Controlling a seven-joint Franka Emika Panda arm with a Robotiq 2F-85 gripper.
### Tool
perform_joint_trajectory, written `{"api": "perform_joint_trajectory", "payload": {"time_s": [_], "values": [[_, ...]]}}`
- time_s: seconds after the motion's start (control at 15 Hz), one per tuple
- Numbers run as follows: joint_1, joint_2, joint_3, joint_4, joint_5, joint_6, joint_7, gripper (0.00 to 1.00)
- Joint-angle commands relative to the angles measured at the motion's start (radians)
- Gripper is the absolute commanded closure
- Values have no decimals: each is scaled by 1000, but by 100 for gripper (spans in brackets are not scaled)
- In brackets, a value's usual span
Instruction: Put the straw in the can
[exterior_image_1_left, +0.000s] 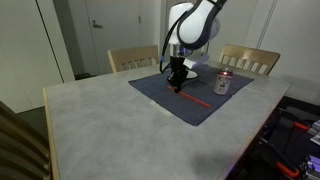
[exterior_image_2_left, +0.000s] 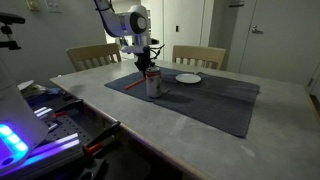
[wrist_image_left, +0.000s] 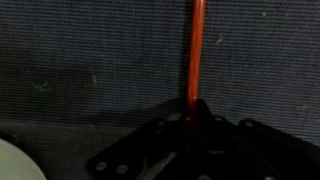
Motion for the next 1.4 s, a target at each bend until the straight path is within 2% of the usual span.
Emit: {"api": "perform_joint_trajectory", "payload": {"time_s": [0.0,0.6,0.87,1.33], "values": [[8,-7,-10,20,-9,-38,3,98],[-8,-63,5,65,11,-126,3,98],[-14,-109,8,75,16,-106,6,98],[-42,-190,-6,61,26,14,49,98]]}}
